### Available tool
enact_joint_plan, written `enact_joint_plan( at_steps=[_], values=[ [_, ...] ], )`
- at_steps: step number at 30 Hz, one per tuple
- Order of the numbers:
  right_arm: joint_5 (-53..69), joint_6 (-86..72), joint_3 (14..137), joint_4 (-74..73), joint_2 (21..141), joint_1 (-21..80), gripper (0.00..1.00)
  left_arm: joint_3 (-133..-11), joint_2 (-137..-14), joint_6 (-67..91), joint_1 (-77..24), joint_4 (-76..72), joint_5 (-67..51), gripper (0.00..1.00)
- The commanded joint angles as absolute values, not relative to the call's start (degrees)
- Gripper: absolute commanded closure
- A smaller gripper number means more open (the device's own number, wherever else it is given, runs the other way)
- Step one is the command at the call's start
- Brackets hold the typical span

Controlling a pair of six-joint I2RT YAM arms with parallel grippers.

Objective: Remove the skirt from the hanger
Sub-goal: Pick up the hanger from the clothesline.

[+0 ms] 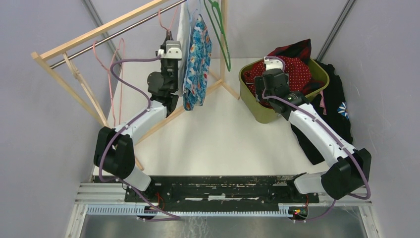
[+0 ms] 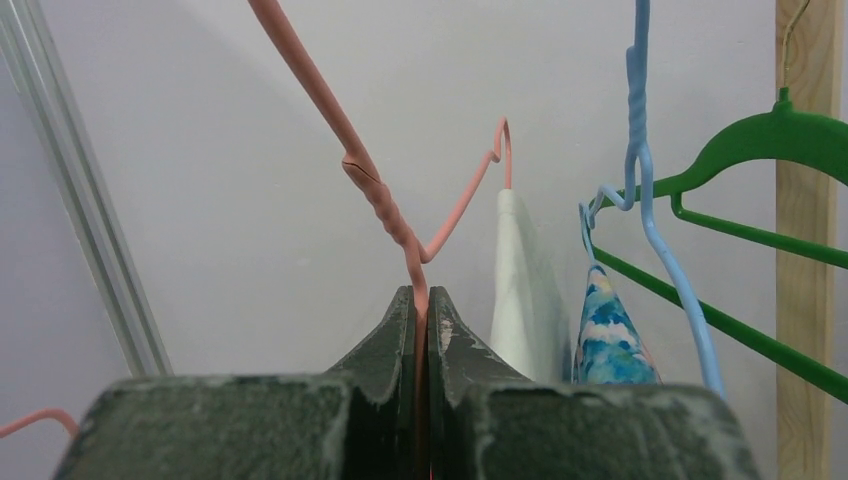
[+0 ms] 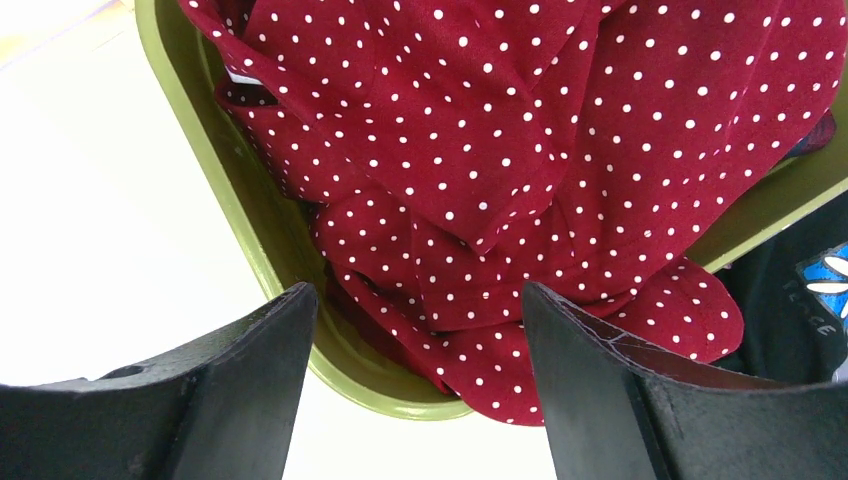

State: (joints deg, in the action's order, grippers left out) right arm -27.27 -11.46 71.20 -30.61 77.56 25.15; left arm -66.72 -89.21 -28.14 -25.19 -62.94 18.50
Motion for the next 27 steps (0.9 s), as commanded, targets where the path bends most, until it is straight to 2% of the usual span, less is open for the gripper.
enact_joint_plan(
  at_steps=[1, 14, 19, 27],
  values=[
    [-28.21, -11.16, 71.58, -28.56, 77.76, 25.49, 0.19, -67.82, -85.81, -31.92, -25.14, -69.08, 18.92, 0.97],
    [-27.27, -11.87, 71.53, -28.13, 79.10, 25.47, 0.19, -68.74, -81.42, -34.32, -25.98, -66.24, 16.97, 0.97],
    [-27.16, -11.82, 71.43, -28.11, 79.02, 25.48, 0.19, -64.76, -79.55, -33.92, -27.20, -64.96, 17.88, 0.97],
    [-27.68, -10.65, 71.74, -28.34, 78.42, 25.53, 0.19, -59.63, -73.69, -31.18, -27.65, -51.50, 19.93, 0.97]
  ],
)
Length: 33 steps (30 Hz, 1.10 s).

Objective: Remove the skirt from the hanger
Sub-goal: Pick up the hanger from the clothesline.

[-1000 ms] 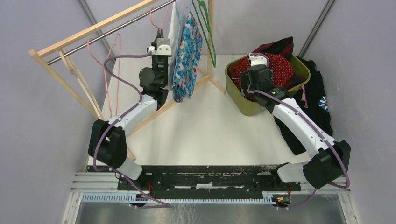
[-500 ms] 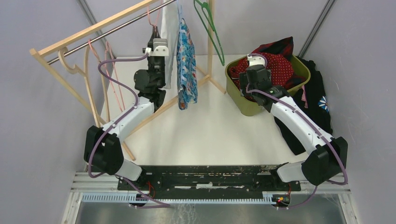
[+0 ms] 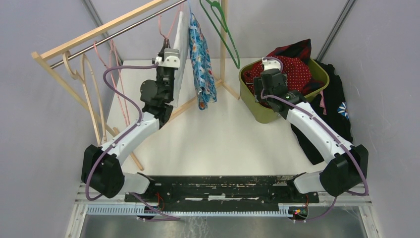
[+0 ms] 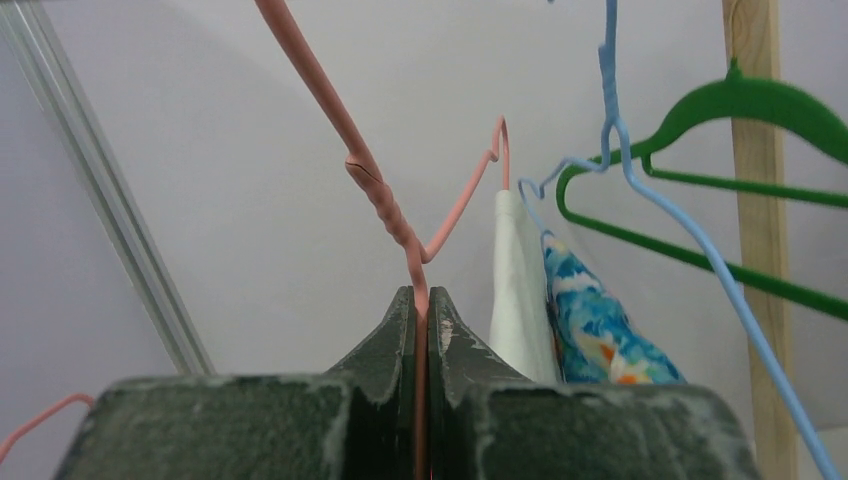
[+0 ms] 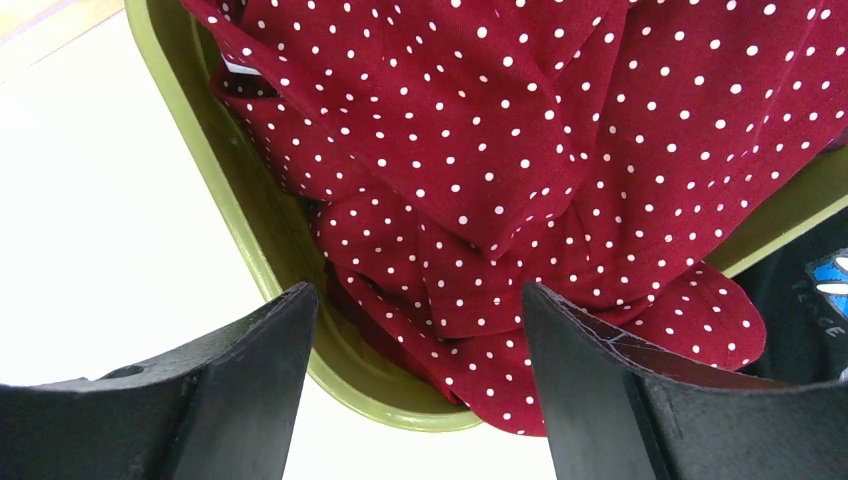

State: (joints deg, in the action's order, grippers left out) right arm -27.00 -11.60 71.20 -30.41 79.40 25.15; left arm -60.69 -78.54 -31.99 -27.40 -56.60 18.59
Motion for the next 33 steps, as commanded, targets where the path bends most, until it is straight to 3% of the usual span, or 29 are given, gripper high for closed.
enact_joint_plan(
  at_steps=[1, 7, 13, 24, 33],
  values=[
    [-27.68, -10.17, 71.84, -28.38, 78.15, 25.49, 0.19, -59.26, -72.59, -30.61, -27.63, -48.47, 20.06, 0.97],
    [-22.09, -6.10, 73.78, -28.86, 75.43, 25.90, 0.21, -61.18, -65.17, -26.01, -28.03, -24.64, 19.82, 0.97],
    [-11.19, 4.30, 77.85, -31.67, 73.09, 33.15, 0.23, -66.20, -59.46, -23.59, -27.99, -6.37, 20.38, 0.97],
    [4.36, 11.39, 91.44, -37.57, 74.13, 47.98, 0.24, -70.51, -57.52, -16.78, -28.24, 1.46, 20.44, 0.97],
    [3.29, 12.51, 92.23, -31.21, 82.34, 58.38, 0.24, -71.80, -52.73, -15.89, -28.28, 4.36, 20.50, 0.97]
  ],
)
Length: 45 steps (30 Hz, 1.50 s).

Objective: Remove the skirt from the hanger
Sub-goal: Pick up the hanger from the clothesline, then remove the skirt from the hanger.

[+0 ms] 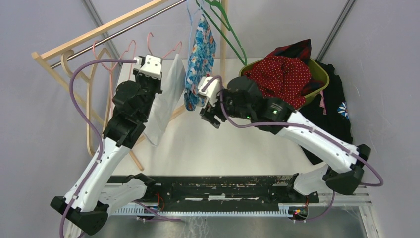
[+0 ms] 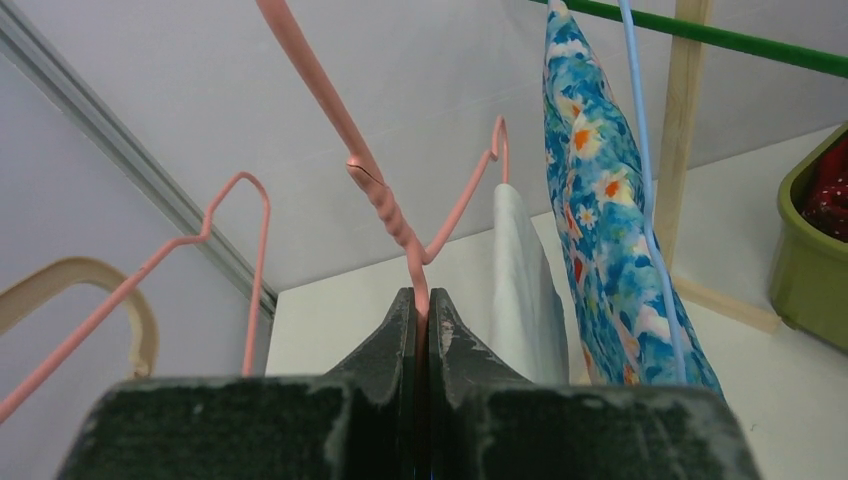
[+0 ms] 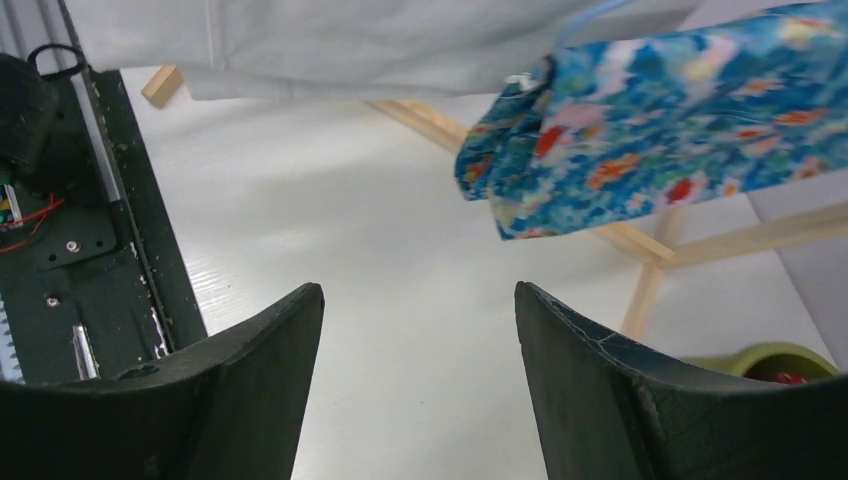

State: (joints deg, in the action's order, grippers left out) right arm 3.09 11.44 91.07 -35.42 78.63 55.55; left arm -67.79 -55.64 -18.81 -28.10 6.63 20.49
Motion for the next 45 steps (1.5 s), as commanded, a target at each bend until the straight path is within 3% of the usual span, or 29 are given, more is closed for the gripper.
enact_joint_plan(
  at_steps=[1, 12, 22, 45],
  values=[
    [2.88, 12.44, 92.43, -30.33, 83.14, 59.45, 0.24, -71.73, -52.58, -15.88, -28.22, 4.08, 20.40, 0.97],
    [0.44, 12.24, 96.60, -21.73, 92.20, 66.42, 0.23, -71.46, -55.68, -15.49, -28.22, -0.07, 19.28, 0.97],
    [-1.63, 3.27, 93.97, -3.30, 101.18, 70.50, 0.24, -74.15, -57.86, -15.09, -28.23, -1.14, 19.11, 0.97],
    [-8.37, 3.45, 97.88, -5.22, 104.36, 76.79, 0.24, -73.67, -58.15, -14.14, -28.84, -0.54, 18.41, 0.97]
  ],
)
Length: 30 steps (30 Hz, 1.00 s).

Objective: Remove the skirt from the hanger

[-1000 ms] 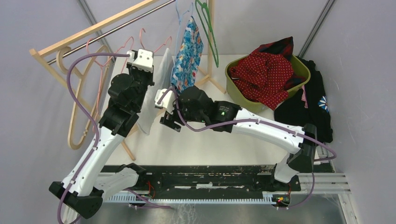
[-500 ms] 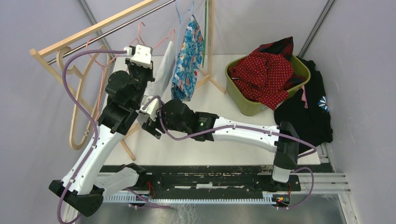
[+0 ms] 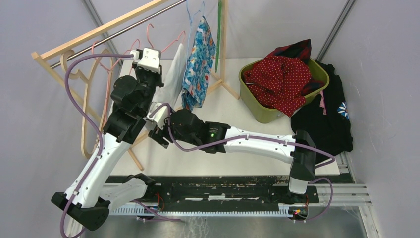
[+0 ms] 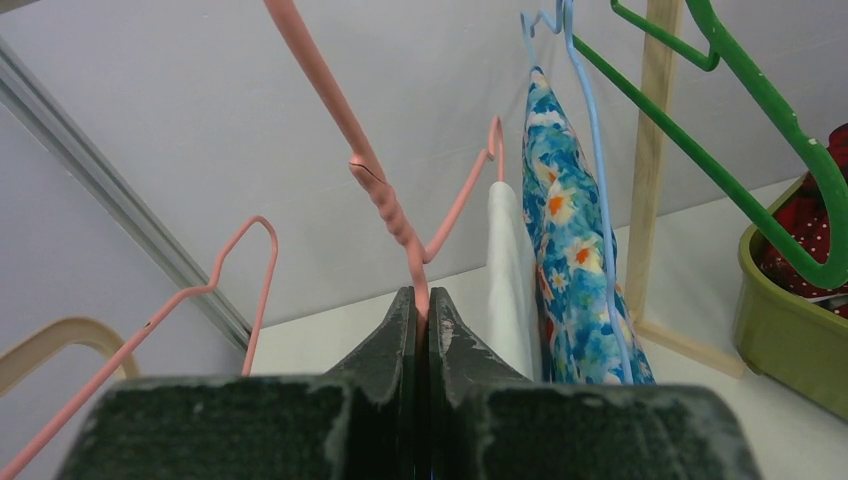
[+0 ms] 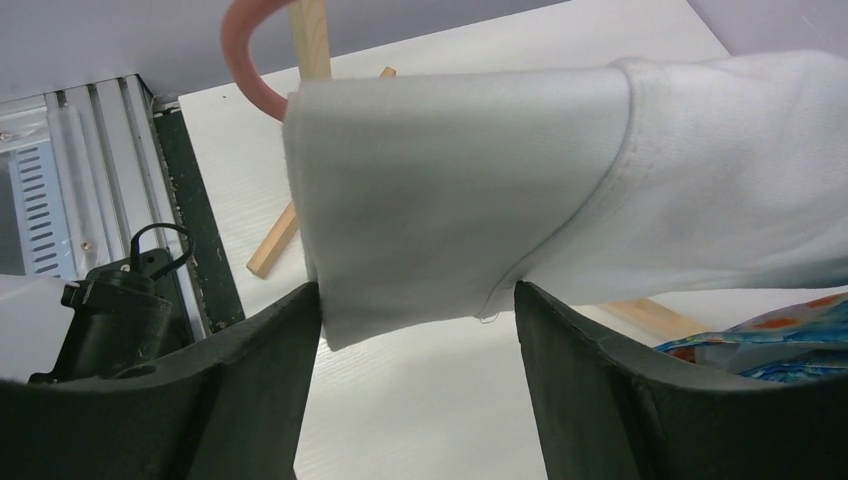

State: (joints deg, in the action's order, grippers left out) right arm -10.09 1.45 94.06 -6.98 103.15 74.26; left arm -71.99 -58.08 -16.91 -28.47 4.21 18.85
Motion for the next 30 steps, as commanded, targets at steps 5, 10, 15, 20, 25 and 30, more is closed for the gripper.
enact_joint_plan(
  at_steps=[5, 10, 15, 20, 25, 30],
  values=[
    [-16.45, 4.39, 96.36, -2.43, 106.85, 75.69, 0.32, -73.93, -57.78, -13.71, -28.95, -0.94, 17.94, 0.97],
    [-29.59, 2.18, 93.52, -1.47, 106.79, 72.89, 0.73, -73.74, -56.81, -13.66, -29.01, -0.95, 18.00, 0.97],
    [-43.04, 0.43, 93.15, -5.64, 104.71, 69.89, 0.99, -73.25, -56.19, -14.70, -28.96, -1.10, 18.46, 0.97],
    [-51.75, 3.34, 91.59, -8.73, 100.83, 68.73, 0.99, -72.28, -56.08, -14.77, -29.00, -1.54, 18.46, 0.97],
    [-56.99, 9.56, 89.00, -9.35, 91.44, 66.57, 0.99, -71.10, -55.84, -15.81, -29.05, -1.32, 19.31, 0.97],
    [-55.65, 17.30, 89.68, -9.00, 83.00, 66.62, 0.99, -69.96, -55.93, -16.74, -29.02, -2.02, 19.71, 0.97]
  ],
)
